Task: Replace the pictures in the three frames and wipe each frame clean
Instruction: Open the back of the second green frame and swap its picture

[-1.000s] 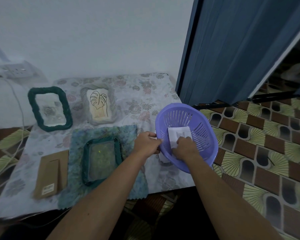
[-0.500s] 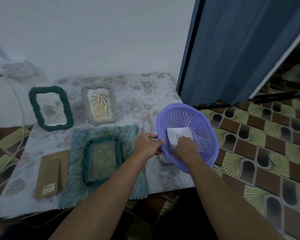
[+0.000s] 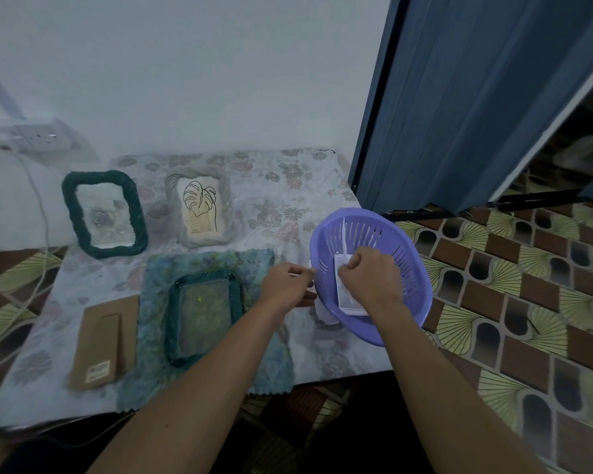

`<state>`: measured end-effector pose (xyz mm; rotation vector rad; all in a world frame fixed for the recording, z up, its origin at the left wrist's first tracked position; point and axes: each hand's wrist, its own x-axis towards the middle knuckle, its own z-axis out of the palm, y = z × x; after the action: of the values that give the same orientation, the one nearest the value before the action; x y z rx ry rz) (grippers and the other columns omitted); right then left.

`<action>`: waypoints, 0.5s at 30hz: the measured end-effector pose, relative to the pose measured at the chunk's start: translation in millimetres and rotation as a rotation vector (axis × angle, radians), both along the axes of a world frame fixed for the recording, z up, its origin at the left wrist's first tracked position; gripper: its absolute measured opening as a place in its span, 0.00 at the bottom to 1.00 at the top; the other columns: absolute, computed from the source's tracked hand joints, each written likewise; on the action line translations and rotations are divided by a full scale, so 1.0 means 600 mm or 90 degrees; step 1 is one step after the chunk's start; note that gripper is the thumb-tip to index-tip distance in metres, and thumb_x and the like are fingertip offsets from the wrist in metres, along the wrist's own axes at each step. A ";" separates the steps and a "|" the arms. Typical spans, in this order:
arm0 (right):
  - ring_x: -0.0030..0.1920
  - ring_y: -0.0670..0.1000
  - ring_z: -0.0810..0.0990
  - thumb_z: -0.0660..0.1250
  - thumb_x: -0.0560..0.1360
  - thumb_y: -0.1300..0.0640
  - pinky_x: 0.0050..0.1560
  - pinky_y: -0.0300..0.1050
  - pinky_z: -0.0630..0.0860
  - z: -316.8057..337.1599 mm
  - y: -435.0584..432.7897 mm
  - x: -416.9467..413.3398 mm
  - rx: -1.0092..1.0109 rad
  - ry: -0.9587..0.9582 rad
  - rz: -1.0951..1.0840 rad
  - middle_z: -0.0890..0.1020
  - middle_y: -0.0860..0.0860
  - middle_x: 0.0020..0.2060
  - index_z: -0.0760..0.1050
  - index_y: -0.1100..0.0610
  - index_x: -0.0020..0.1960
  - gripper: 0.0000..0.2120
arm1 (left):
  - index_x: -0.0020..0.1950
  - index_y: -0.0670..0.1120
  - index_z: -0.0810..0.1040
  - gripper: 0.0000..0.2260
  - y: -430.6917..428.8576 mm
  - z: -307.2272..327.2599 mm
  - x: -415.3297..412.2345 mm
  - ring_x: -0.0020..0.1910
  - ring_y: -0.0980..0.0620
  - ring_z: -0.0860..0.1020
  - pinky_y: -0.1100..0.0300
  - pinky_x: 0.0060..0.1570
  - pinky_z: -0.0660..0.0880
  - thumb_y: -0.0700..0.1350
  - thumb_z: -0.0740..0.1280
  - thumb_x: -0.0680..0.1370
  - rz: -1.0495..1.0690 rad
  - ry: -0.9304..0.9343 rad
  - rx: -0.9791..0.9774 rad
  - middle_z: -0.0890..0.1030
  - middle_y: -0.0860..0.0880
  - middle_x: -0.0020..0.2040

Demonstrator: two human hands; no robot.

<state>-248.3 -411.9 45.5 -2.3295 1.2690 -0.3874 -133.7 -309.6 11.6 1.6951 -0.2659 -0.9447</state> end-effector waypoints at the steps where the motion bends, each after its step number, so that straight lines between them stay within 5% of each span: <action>1: 0.34 0.55 0.75 0.66 0.76 0.58 0.33 0.46 0.71 0.012 0.009 0.002 -0.015 -0.029 0.006 0.78 0.54 0.34 0.73 0.58 0.39 0.07 | 0.54 0.39 0.78 0.09 0.004 0.003 0.004 0.35 0.47 0.83 0.55 0.36 0.81 0.44 0.69 0.79 0.004 -0.003 -0.003 0.83 0.42 0.45; 10: 0.33 0.53 0.77 0.69 0.72 0.58 0.33 0.46 0.72 0.072 0.128 0.076 -0.033 -0.203 0.075 0.79 0.51 0.31 0.71 0.56 0.36 0.08 | 0.58 0.38 0.79 0.10 0.079 0.013 0.057 0.41 0.49 0.81 0.58 0.38 0.74 0.39 0.66 0.78 0.084 0.004 -0.107 0.84 0.42 0.49; 15: 0.35 0.48 0.79 0.70 0.72 0.57 0.34 0.41 0.72 0.061 0.200 0.122 0.069 -0.257 0.134 0.79 0.48 0.31 0.71 0.55 0.36 0.10 | 0.62 0.34 0.75 0.14 0.146 0.004 0.087 0.31 0.53 0.72 0.59 0.32 0.67 0.41 0.64 0.80 0.176 0.119 -0.168 0.76 0.44 0.43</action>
<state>-174.8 -291.7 82.1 -2.1268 0.8241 -0.6594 -81.2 -222.0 13.8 1.3515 -0.0269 -0.8150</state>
